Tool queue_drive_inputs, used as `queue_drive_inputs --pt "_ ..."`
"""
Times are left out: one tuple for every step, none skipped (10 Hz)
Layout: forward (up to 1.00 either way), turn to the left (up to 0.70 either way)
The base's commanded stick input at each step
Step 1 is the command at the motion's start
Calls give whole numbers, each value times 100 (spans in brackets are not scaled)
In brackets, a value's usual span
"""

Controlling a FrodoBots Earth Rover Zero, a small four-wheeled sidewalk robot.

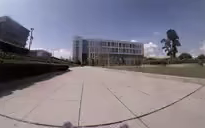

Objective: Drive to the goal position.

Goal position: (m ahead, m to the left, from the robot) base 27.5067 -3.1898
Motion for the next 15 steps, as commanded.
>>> queue_drive_inputs --pt "100 0" --pt "100 0" --pt "100 0" --pt "100 0" --pt "100 0" --pt "100 0" --pt "100 0" --pt "100 0" --pt "100 0" --pt "100 0" --pt "100 0" --pt "100 0" --pt "100 0" --pt "100 0" --pt "100 0"
